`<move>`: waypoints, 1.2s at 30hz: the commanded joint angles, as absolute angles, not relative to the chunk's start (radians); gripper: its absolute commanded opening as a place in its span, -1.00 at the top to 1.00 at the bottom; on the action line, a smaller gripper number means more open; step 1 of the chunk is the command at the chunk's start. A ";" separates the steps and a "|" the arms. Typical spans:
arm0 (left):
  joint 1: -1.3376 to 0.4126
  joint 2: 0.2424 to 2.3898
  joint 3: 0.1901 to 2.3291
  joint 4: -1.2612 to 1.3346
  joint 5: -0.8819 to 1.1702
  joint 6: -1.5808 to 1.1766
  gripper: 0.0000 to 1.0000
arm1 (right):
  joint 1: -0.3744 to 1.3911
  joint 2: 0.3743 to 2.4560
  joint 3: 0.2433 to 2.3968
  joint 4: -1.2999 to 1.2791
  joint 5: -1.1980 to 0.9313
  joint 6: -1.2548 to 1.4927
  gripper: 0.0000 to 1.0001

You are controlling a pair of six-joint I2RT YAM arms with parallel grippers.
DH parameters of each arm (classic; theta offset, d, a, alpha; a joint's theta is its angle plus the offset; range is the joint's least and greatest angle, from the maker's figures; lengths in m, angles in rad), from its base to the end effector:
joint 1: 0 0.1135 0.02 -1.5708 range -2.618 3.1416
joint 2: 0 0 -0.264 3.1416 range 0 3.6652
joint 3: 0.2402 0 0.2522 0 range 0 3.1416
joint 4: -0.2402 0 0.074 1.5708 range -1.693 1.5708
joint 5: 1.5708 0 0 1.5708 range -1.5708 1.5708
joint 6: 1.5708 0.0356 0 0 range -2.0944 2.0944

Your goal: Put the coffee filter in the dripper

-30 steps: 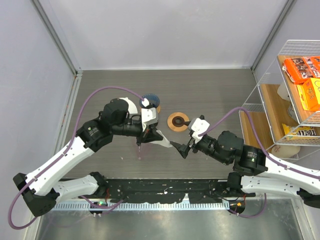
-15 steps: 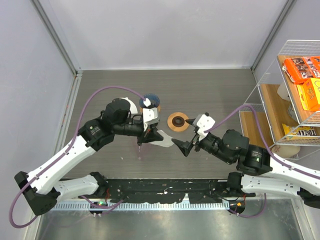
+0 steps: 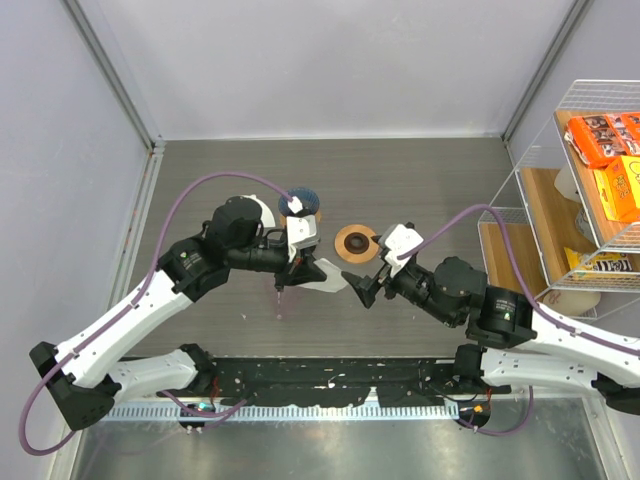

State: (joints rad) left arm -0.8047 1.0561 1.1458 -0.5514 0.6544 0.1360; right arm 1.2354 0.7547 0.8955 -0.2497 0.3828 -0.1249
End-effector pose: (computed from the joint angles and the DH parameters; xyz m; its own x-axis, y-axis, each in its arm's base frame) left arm 0.1370 -0.1737 0.3794 -0.1773 0.3394 -0.9238 0.9827 0.1124 -0.1473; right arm 0.0679 0.1544 0.3765 0.0584 -0.1835 -0.9813 -0.7523 0.6381 -0.1641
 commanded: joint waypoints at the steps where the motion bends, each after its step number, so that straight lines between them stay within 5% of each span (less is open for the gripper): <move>1: -0.804 1.052 1.167 -0.545 0.664 0.143 1.00 | 1.238 0.735 0.943 -0.213 0.431 -0.112 -0.91; 36: -0.805 1.039 1.173 -0.537 0.627 0.117 1.00 | 1.238 0.747 0.914 -0.264 0.394 -0.089 -0.90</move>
